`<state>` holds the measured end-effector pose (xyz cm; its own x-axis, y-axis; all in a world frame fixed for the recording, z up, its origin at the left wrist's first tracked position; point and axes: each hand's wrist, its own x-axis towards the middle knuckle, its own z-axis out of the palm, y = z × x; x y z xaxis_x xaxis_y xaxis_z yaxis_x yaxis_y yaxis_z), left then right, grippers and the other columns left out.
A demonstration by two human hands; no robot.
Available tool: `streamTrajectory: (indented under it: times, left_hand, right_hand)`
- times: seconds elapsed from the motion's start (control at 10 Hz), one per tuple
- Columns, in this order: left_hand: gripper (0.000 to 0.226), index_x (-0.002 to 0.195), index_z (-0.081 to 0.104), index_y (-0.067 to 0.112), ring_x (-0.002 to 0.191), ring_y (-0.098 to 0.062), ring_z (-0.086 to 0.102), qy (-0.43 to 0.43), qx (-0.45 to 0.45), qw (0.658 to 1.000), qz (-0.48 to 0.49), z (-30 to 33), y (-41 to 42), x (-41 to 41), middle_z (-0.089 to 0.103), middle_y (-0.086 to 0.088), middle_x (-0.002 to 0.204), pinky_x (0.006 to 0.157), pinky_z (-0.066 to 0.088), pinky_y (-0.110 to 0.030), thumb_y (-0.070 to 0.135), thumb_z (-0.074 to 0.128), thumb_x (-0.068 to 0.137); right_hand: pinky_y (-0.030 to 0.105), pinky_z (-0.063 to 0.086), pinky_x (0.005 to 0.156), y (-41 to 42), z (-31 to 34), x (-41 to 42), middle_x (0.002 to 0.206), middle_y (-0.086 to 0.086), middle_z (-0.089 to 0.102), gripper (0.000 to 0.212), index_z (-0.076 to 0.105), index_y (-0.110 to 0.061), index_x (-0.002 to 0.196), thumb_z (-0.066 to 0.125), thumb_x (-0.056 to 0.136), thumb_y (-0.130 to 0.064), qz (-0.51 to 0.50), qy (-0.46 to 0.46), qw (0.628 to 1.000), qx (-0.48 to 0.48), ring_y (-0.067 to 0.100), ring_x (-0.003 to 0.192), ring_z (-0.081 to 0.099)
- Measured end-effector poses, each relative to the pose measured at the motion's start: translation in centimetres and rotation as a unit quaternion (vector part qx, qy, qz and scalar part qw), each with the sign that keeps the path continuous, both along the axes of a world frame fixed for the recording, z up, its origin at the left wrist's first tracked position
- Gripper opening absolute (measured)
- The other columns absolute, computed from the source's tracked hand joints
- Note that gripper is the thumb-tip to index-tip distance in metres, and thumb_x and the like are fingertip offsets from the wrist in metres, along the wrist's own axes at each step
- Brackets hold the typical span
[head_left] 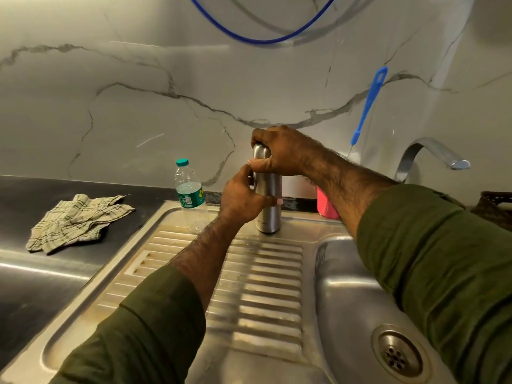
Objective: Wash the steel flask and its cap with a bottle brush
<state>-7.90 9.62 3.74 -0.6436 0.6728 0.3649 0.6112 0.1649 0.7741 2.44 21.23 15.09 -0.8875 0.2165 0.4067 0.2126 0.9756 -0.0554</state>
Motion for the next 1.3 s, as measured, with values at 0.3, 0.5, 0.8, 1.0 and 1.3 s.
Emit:
streamTrajectory:
  times: [0.3,0.5,0.8,1.0,1.3]
  left_hand:
    - [0.081,0.127,0.056,0.03,0.103,-0.022,0.072,0.058,-0.012,0.991,0.116,-0.6,-0.7,2.6,0.075,0.005,0.115,0.098,0.057,-0.047,0.059,0.096,0.062]
    - [0.078,0.125,0.051,0.03,0.11,-0.027,0.071,0.091,-0.038,0.984,0.151,-0.7,-0.2,3.3,0.076,0.003,0.12,0.104,0.048,-0.047,0.062,0.091,0.067]
    - [0.094,0.131,0.046,0.031,0.115,-0.023,0.069,0.08,-0.067,0.99,0.092,-0.3,-0.4,1.0,0.072,0.005,0.126,0.105,0.053,-0.053,0.068,0.093,0.059]
    - [0.088,0.119,0.046,0.034,0.107,-0.02,0.069,0.07,-0.076,0.992,0.077,-0.3,-0.5,0.2,0.068,0.01,0.112,0.101,0.055,-0.052,0.073,0.092,0.056]
    - [0.099,0.144,0.042,0.027,0.123,-0.024,0.065,0.011,-0.096,0.993,0.061,-0.7,-2.3,1.3,0.064,-0.002,0.14,0.106,0.054,-0.053,0.067,0.091,0.067]
  right_hand:
    - [0.043,0.059,0.08,-1.1,-0.7,-0.1,0.115,0.005,0.065,0.058,0.054,-0.025,0.124,0.067,0.085,-0.066,-0.048,0.009,0.999,-0.02,0.021,0.094,0.061]
    - [0.044,0.058,0.082,-2.1,-0.9,-0.7,0.122,0.013,0.063,0.064,0.052,-0.021,0.132,0.067,0.086,-0.063,-0.116,0.024,0.993,-0.015,0.029,0.101,0.063]
    - [0.038,0.051,0.074,-3.0,-1.4,-2.9,0.127,0.015,0.06,0.074,0.049,-0.014,0.137,0.069,0.085,-0.063,-0.199,0.03,0.979,-0.032,0.032,0.105,0.063]
    - [0.038,0.05,0.073,-3.1,-1.5,-3.7,0.13,0.016,0.059,0.081,0.044,-0.012,0.141,0.067,0.085,-0.065,-0.234,0.032,0.971,-0.041,0.034,0.109,0.063]
    - [0.049,0.056,0.094,-4.4,-1.3,-0.2,0.152,0.018,0.044,0.102,0.027,-0.02,0.154,0.045,0.082,-0.09,-0.197,0.079,0.968,-0.134,0.037,0.128,0.057]
